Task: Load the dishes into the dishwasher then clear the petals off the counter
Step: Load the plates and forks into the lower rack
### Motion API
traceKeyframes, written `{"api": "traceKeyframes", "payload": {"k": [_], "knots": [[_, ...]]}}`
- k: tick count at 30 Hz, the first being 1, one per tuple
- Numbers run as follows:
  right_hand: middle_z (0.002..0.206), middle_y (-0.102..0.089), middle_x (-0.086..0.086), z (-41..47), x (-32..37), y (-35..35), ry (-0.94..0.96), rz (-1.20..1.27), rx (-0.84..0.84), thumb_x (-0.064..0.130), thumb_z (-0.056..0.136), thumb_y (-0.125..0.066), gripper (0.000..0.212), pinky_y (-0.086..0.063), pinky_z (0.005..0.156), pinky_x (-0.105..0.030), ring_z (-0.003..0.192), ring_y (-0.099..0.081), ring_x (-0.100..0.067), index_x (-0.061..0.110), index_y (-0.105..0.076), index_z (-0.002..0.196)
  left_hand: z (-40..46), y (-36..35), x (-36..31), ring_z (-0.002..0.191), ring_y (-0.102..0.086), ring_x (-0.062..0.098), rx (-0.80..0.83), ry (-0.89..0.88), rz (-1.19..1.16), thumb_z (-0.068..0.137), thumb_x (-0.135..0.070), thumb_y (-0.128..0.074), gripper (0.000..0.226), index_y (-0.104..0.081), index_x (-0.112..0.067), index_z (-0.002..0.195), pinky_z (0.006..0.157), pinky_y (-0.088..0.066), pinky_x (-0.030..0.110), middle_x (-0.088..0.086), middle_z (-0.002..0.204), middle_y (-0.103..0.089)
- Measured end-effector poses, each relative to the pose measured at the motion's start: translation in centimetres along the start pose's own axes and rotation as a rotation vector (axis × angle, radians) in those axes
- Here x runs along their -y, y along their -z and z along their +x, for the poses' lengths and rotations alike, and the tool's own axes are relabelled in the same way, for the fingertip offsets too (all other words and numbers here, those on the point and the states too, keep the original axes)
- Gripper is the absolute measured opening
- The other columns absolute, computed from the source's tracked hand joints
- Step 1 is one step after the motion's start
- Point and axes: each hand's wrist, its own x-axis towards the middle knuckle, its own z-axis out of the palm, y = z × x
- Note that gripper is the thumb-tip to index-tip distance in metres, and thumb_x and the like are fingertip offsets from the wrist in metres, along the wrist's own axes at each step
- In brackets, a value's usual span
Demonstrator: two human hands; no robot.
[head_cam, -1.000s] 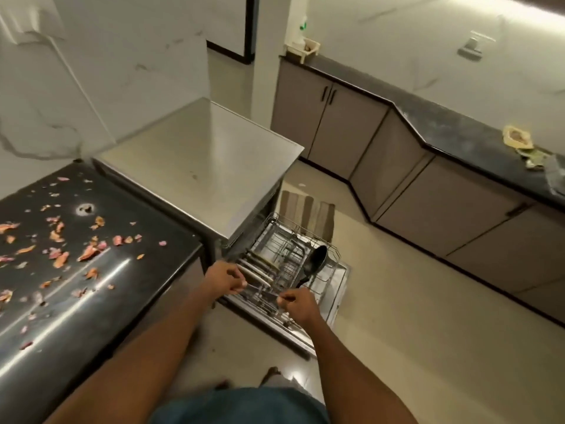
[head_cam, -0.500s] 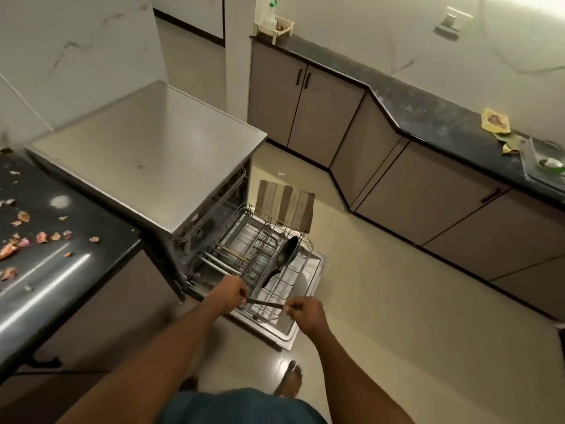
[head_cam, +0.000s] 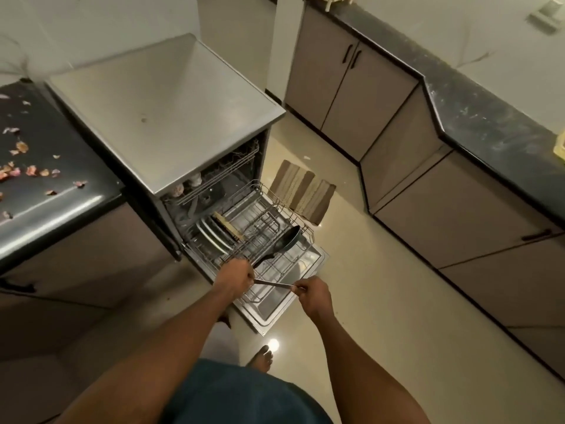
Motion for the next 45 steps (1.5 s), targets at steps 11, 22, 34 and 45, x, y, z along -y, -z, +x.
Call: {"api": "traceKeyframes", "payload": {"k": [11,22,34,45], "knots": [[0.092,-0.069,0.004,10.2,1.3,5.4,0.115,-0.336,-0.097,0.016,0.090,-0.076,0.015,-0.052,0.069,-0.033,0.089,-0.058,-0.020,0.025,-0.083,0.099,9.0,1.1,-1.7,0.076,-0.064,0.009,-0.047,0.067,-0.174,0.093,-0.013,-0.067,0.017,-0.079,-0.023,0.100,0.061,-0.047,0.021,-0.002,0.094,-0.074],[0.104,-0.072,0.005,21.8,2.1,4.2,0.217,-0.390,0.123,0.018,0.092,-0.075,0.012,-0.044,0.076,-0.028,0.095,-0.054,-0.012,0.025,-0.078,0.100,15.4,-3.7,1.7,0.092,-0.062,0.024,-0.106,0.129,-0.210,0.092,-0.007,-0.060,0.020,-0.078,-0.016,0.094,0.082,-0.049,0.036,0.005,0.092,-0.071],[0.104,-0.073,-0.001,42.7,-7.2,-10.2,0.542,-0.529,0.245,0.008,0.090,-0.072,0.016,-0.048,0.077,-0.029,0.097,-0.062,-0.021,0.019,-0.078,0.098,31.5,-17.9,9.0,0.101,-0.060,0.026,-0.206,0.381,-0.170,0.090,-0.007,-0.062,0.018,-0.075,-0.014,0.099,0.089,-0.049,0.038,0.007,0.103,-0.064],[0.112,-0.069,-0.004,60.8,-14.0,-18.5,0.954,-0.774,0.306,0.017,0.091,-0.075,0.020,-0.059,0.077,-0.037,0.106,-0.063,-0.024,0.017,-0.072,0.111,47.2,-29.4,13.8,0.100,-0.060,0.032,-0.264,0.389,-0.071,0.080,0.007,-0.064,0.022,-0.073,-0.005,0.096,0.078,-0.047,0.039,0.012,0.101,-0.065]]}}
